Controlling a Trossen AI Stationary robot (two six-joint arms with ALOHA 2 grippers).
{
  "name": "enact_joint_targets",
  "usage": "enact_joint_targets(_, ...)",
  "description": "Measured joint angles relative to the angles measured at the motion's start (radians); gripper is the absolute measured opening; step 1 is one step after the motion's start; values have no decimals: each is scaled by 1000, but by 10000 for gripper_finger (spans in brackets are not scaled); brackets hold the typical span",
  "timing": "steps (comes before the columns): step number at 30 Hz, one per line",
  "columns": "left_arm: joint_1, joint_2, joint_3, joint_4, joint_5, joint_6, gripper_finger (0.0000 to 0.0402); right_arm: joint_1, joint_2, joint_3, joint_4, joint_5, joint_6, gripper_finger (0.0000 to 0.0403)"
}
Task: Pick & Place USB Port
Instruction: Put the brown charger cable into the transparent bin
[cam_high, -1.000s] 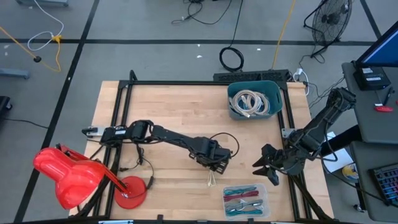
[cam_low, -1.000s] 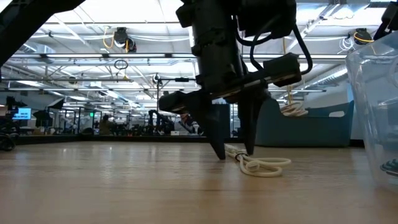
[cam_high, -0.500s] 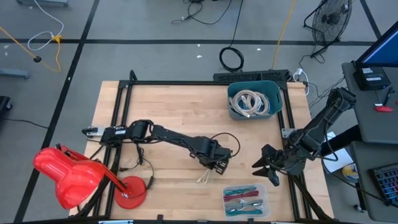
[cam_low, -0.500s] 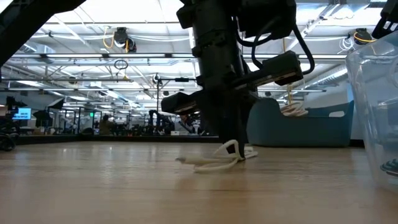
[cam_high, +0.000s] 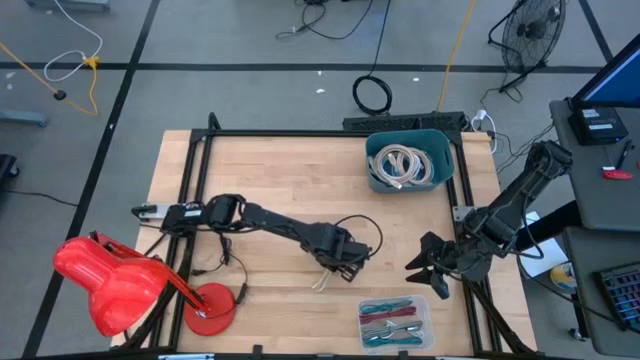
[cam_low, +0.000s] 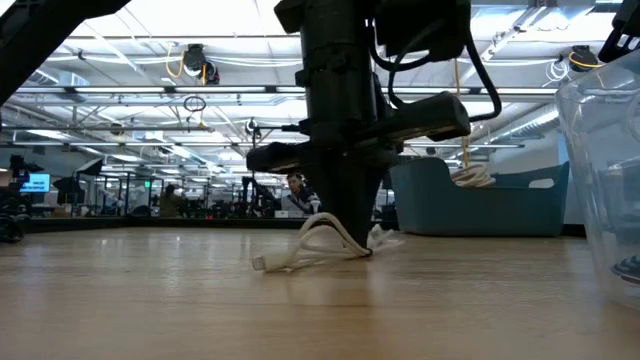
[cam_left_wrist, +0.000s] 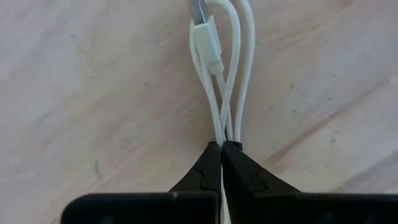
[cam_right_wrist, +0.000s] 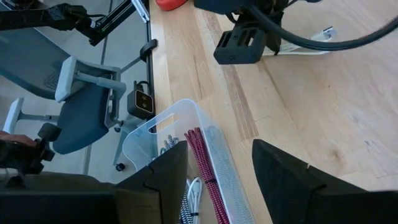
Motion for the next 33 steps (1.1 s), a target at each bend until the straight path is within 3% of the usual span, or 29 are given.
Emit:
enact_joint_targets(6, -8, -72, 8, -8, -124, -19, 1, 0, 0, 0, 0, 9, 22, 171)
enact_joint_targets(10, -12, -155, 10, 14, -207, -27, 0, 0, 0, 0, 0, 74, 47, 171)
enact_joint_targets(18, -45, -326, 11, 145, -428, 3, 0, -1, 0, -1, 151, 393, 53, 171)
enact_joint_targets(24, -88, -376, 13, 277, -492, 76, 0, -12, 0, -1, 288, 634, -5, 171)
enact_joint_targets(28, -121, -377, 11, 307, -532, 99, 0, -30, 0, -1, 339, 710, -58, 171)
enact_joint_targets(33, -144, -379, 11, 305, -574, 138, 0, -70, 0, -1, 336, 710, -67, 171)
